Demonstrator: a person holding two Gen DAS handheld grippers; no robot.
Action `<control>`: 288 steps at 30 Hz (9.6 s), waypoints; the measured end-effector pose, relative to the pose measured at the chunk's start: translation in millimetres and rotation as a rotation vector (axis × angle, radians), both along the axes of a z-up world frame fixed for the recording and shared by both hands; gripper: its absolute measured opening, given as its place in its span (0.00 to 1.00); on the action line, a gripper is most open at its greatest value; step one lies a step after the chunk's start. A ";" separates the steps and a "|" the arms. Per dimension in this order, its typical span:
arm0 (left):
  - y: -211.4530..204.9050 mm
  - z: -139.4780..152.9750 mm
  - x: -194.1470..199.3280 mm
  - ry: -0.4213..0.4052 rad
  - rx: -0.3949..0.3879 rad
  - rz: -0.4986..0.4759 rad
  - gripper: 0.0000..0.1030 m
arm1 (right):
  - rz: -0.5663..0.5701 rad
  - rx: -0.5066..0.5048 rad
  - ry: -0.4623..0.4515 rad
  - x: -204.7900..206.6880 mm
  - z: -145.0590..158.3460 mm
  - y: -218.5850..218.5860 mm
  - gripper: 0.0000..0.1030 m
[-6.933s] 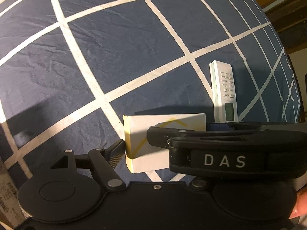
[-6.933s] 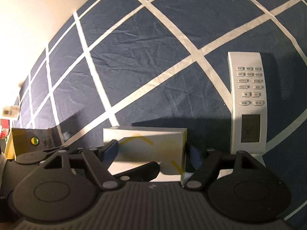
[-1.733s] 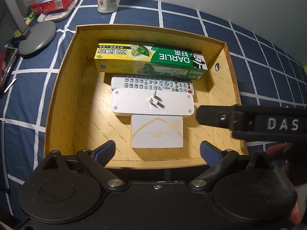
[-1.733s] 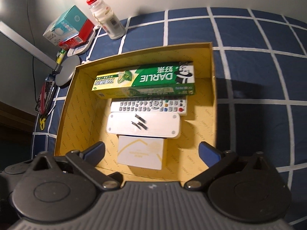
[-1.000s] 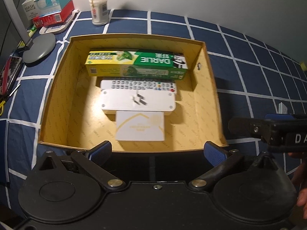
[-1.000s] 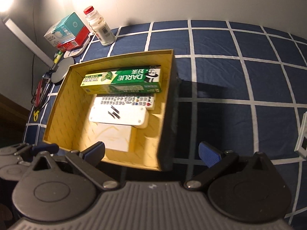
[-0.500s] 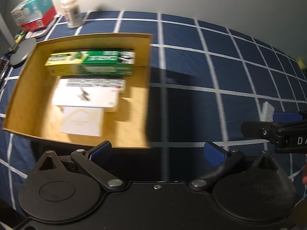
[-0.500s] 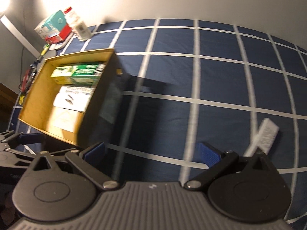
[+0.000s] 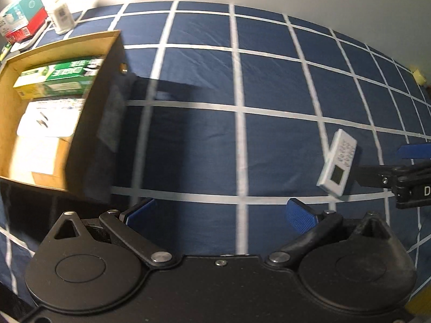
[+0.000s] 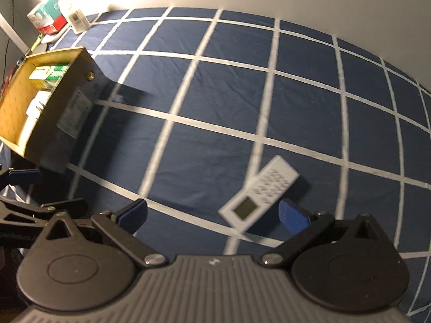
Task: Organize objects
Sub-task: 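Move the open right gripper down onto the white AC remote, then close the right gripper across the white AC remote, then lift the AC remote with the right gripper and carry it over the box, then lower the AC remote into the box onto the white plate, then open the right gripper to release the AC remote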
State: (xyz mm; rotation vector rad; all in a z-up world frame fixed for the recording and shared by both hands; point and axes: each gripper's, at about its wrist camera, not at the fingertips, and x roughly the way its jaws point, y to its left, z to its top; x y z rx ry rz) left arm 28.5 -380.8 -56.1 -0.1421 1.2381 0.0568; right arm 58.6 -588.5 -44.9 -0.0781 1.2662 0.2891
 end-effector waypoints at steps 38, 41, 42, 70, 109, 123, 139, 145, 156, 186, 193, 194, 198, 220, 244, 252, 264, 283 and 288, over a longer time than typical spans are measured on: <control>-110.6 -91.7 72.1 0.187 0.002 0.024 1.00 | 0.299 -0.041 0.201 99.6 -115.5 -60.2 0.96; -111.7 -95.8 72.3 0.197 0.005 0.029 1.00 | 0.332 -0.039 0.216 103.1 -121.2 -57.5 0.90; -111.7 -96.9 72.3 0.201 0.004 0.031 1.00 | 0.337 -0.040 0.221 104.3 -123.1 -56.4 0.89; -97.7 -96.3 59.2 0.190 -0.049 0.042 1.00 | 0.092 0.034 0.273 82.4 -122.5 -58.3 0.66; -98.0 -118.8 42.2 0.203 -0.183 0.193 1.00 | 0.077 0.105 0.310 52.5 -126.1 -44.0 0.67; -103.4 -117.7 45.1 0.196 -0.194 0.175 0.84 | 0.091 0.121 0.301 53.0 -125.6 -45.1 0.63; -99.1 -101.6 42.9 0.173 -0.208 0.142 0.74 | 0.053 0.140 0.253 43.6 -111.7 -40.9 0.57; -93.9 -87.9 38.6 0.147 -0.194 0.116 0.73 | 0.028 0.154 0.220 35.3 -97.2 -34.4 0.57; -63.1 -60.4 28.2 0.105 -0.166 0.083 0.73 | -0.007 0.180 0.160 21.3 -70.5 -3.1 0.57; 143.5 28.5 15.7 -0.033 -0.110 -0.158 0.72 | -0.224 0.225 -0.026 5.1 21.8 207.2 0.57; 199.1 38.4 8.6 -0.051 -0.101 -0.183 0.72 | -0.239 0.232 -0.049 0.6 30.9 266.1 0.57; 207.5 39.3 8.0 -0.052 -0.100 -0.184 0.72 | -0.239 0.233 -0.051 0.5 31.2 274.8 0.57; 239.6 40.7 7.8 -0.052 -0.091 -0.180 0.72 | -0.238 0.242 -0.052 2.6 29.8 307.9 0.57; 340.0 10.2 92.8 0.036 -0.089 -0.200 0.72 | -0.273 0.253 0.031 96.1 -6.7 396.3 0.57; 360.4 -47.7 149.6 0.169 -0.111 -0.233 0.72 | -0.314 0.243 0.161 151.1 -68.4 406.6 0.57; 363.6 -56.0 151.5 0.186 -0.124 -0.222 0.70 | -0.306 0.230 0.176 155.3 -75.5 408.9 0.57; 359.7 -50.8 146.6 0.158 -0.109 -0.224 0.71 | -0.305 0.205 0.169 152.6 -72.8 406.0 0.57; 378.1 -8.5 88.1 0.060 -0.040 -0.113 0.75 | -0.267 0.158 0.046 106.0 -23.6 395.2 0.62; 384.3 3.2 67.4 0.035 -0.021 -0.086 0.76 | -0.269 0.150 0.028 81.5 -13.9 389.2 0.73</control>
